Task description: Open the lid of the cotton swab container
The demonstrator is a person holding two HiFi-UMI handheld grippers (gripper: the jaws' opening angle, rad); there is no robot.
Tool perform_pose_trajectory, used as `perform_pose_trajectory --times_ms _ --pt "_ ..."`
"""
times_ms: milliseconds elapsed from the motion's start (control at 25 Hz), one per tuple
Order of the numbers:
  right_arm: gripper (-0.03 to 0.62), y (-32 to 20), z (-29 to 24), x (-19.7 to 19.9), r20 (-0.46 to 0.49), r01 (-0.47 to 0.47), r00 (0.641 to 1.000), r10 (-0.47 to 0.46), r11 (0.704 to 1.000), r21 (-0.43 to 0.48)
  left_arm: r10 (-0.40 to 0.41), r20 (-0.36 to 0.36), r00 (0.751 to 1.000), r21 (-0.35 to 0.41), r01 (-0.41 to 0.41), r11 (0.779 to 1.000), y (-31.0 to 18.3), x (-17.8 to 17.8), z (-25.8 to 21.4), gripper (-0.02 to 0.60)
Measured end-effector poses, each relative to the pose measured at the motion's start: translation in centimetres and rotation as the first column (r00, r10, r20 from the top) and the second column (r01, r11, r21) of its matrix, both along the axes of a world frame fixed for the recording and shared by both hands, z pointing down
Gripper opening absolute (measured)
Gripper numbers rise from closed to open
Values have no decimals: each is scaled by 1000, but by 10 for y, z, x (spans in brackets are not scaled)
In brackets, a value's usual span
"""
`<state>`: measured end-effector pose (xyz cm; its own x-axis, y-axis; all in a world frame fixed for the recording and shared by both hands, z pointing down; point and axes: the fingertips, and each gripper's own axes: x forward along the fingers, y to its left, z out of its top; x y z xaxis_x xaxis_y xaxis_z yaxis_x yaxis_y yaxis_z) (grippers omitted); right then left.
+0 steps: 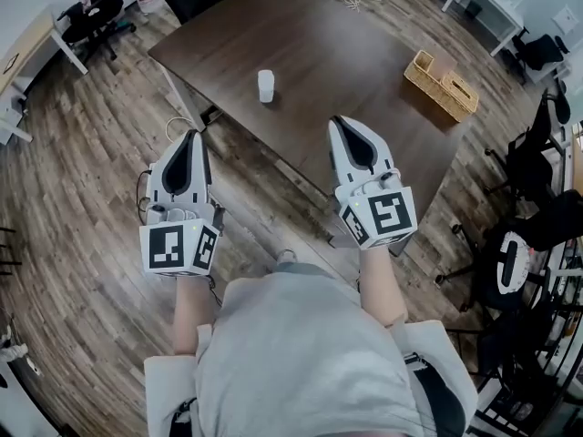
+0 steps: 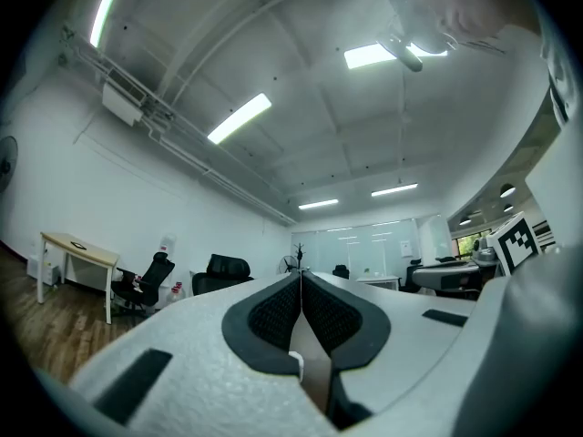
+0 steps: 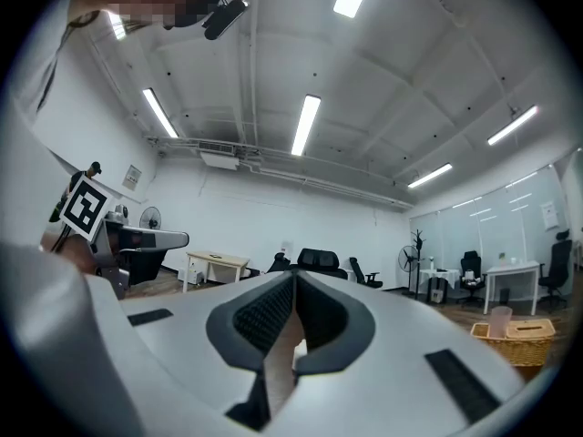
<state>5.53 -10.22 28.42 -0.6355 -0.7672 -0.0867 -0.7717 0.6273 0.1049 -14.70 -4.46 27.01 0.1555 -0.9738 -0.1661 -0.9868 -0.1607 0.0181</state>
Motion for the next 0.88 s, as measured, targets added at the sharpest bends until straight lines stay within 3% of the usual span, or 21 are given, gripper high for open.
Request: perform_pose_trajectory --times_ms 400,880 --pt "17 -52 17 4 2 46 999 -46 998 -43 -40 -7 999 -27 39 999 -54 10 10 9" --pt "17 -126 38 -14 14 -21 1000 22 994 -103 42 -24 999 -128 -44 991 -149 2 56 9"
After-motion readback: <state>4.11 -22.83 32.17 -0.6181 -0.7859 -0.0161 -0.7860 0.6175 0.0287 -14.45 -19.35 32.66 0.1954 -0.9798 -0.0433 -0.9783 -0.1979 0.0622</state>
